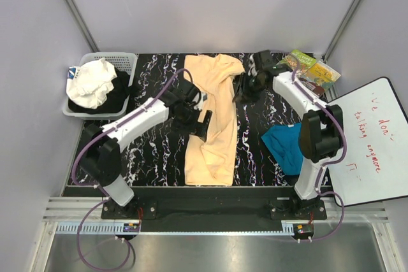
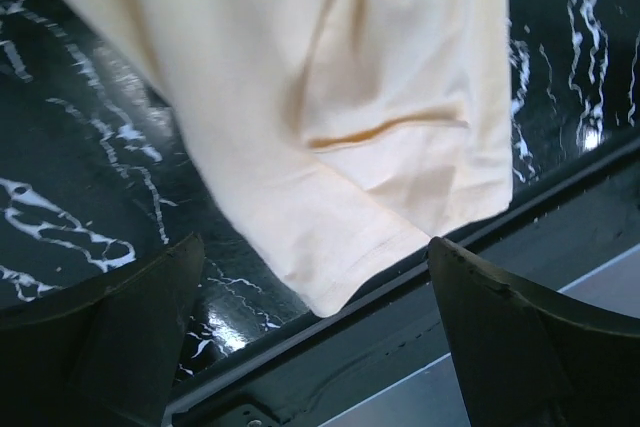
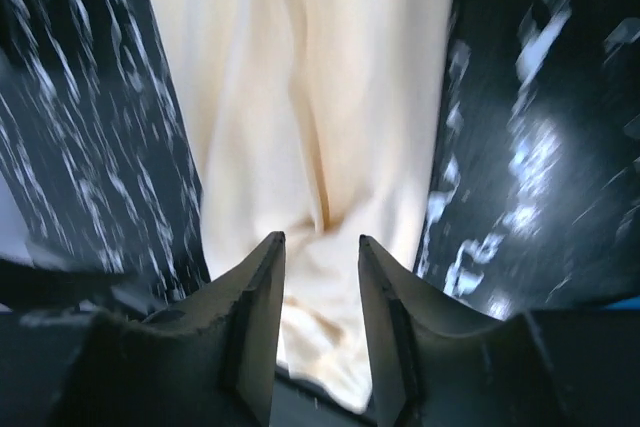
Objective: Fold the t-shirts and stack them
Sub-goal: Rotate the tshirt 90 degrees
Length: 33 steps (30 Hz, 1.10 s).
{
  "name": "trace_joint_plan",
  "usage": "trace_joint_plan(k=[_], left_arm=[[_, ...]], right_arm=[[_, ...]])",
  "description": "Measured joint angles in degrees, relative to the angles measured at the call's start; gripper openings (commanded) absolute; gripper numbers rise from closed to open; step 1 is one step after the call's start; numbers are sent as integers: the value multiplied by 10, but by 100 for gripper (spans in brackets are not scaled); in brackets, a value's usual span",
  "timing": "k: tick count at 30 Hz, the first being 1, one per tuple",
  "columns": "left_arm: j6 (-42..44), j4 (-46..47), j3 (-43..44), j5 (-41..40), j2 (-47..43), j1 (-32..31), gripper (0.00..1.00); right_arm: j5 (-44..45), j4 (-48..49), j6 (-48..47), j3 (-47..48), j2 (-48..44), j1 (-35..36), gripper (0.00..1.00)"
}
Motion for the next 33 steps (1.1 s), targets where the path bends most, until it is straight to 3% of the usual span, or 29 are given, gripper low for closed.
trace_joint_plan(k=[10, 21, 33], left_arm=[[-92, 7, -60, 26, -60, 130, 99], [-177, 33, -159, 78, -165, 137, 99], [-212, 41, -208, 80, -229, 137, 99]], right_arm=[[-134, -5, 9, -267, -22, 150, 48], [-158, 3, 22, -401, -155, 151, 49], [-188, 86, 58, -452, -153, 153, 48]])
